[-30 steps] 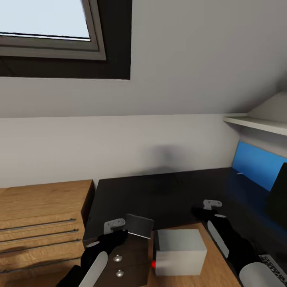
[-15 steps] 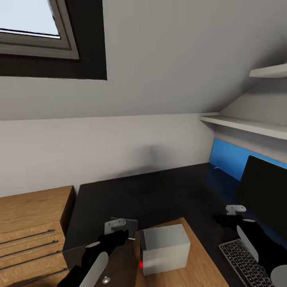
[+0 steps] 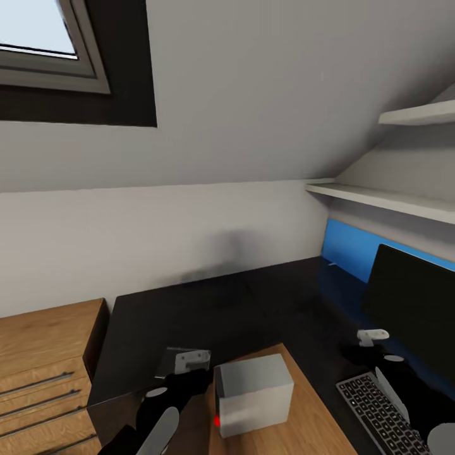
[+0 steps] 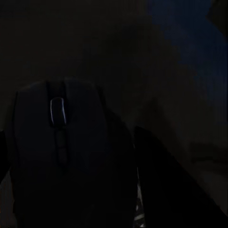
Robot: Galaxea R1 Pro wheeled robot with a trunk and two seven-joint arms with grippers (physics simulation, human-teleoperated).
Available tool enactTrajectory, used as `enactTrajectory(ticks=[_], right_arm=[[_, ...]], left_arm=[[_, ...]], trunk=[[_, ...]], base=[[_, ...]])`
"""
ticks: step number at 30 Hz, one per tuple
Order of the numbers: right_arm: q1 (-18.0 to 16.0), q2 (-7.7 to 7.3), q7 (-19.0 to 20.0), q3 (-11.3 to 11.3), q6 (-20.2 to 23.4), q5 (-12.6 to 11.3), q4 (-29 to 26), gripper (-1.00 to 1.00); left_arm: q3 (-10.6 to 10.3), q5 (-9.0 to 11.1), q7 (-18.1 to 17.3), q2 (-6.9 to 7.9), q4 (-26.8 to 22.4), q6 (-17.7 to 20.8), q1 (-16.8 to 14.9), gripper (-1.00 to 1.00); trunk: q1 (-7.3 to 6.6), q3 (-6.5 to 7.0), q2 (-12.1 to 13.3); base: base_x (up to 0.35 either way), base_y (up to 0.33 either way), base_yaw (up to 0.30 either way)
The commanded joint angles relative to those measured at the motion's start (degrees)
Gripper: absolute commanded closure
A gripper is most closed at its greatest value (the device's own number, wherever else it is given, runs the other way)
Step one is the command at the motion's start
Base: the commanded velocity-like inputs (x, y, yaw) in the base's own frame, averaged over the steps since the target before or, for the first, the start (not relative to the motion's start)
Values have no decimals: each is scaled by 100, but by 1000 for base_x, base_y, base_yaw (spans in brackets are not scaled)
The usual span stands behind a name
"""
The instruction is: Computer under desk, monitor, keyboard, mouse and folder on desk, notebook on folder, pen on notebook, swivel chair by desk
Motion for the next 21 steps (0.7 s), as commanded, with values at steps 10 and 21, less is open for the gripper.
enactTrajectory(ticks=[10,21], right_arm=[[-21,62,-28,12,-444,-65,677,100],[-49,93,-40,6,-635,315,1284,100]], left_arm=[[-67,59,51,3,0,2,-8,-100],[-69,71,49,-12,8,10,-8,-100]], trunk=[[3,-11,-8],[3,-11,-8]], base=[[145,0,0],[173,0,0]])
